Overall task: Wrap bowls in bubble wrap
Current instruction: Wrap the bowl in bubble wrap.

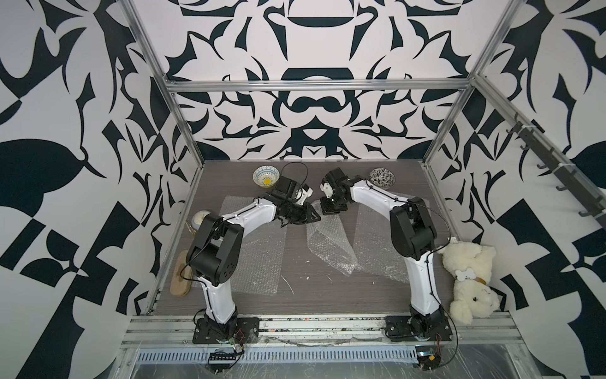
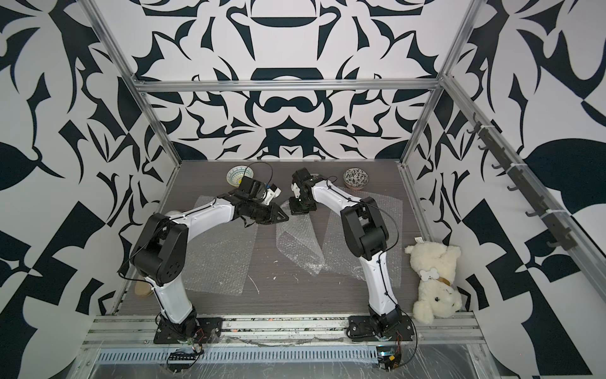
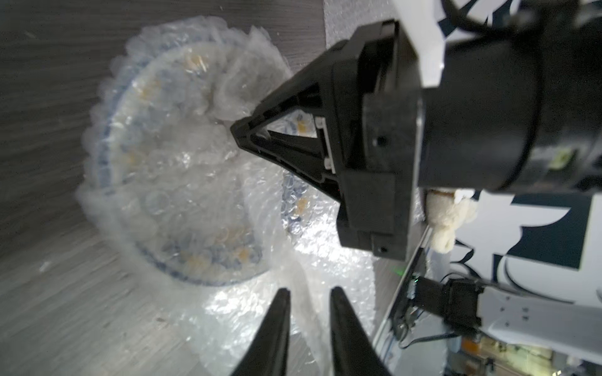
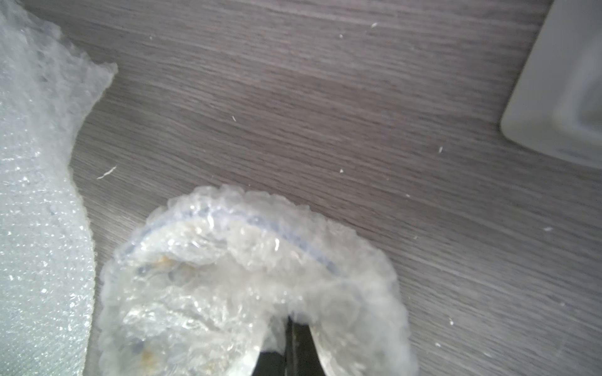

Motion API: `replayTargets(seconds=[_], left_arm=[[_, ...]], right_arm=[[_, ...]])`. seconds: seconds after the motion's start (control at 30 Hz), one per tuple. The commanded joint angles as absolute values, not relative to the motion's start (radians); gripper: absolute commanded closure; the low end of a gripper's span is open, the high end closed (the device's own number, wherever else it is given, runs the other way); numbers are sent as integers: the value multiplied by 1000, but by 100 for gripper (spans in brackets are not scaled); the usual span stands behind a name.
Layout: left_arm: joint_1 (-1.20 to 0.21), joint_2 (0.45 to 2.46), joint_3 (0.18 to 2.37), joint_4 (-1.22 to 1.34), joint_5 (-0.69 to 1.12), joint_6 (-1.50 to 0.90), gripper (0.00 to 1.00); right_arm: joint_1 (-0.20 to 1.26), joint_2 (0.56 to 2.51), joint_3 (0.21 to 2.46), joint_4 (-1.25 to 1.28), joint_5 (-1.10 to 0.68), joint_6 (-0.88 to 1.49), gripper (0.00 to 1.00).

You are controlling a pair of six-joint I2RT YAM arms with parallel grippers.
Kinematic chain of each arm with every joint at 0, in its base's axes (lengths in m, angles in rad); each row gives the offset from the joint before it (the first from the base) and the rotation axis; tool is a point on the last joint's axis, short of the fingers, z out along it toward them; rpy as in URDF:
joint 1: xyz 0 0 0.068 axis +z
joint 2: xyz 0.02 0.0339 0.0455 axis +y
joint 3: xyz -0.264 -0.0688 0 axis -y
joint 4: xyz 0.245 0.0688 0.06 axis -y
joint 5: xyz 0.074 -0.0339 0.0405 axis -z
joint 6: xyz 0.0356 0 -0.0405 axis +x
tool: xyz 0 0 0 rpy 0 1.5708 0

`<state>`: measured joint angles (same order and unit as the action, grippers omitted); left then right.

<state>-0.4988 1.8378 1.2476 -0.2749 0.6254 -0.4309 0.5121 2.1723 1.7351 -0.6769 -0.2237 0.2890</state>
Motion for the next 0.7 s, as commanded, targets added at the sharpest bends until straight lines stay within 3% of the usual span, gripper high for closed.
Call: replayTargets(seconds=[0.0, 0.07, 0.33, 0.67], left_arm=[[-496, 1856, 1287, -310, 615, -407, 91], [-488, 1858, 1295, -314, 582, -407, 100], [-444, 1847, 1282, -333, 455, -369, 100], [-386, 1982, 1292, -243, 432, -350, 100]], right_arm=[[517, 2177, 1748, -727, -219, 293, 100], [517, 2169, 1743, -727, -217, 291, 94], [516, 2146, 1720, -715, -214, 292, 76], [516, 2118, 1681, -671, -259, 282, 72]])
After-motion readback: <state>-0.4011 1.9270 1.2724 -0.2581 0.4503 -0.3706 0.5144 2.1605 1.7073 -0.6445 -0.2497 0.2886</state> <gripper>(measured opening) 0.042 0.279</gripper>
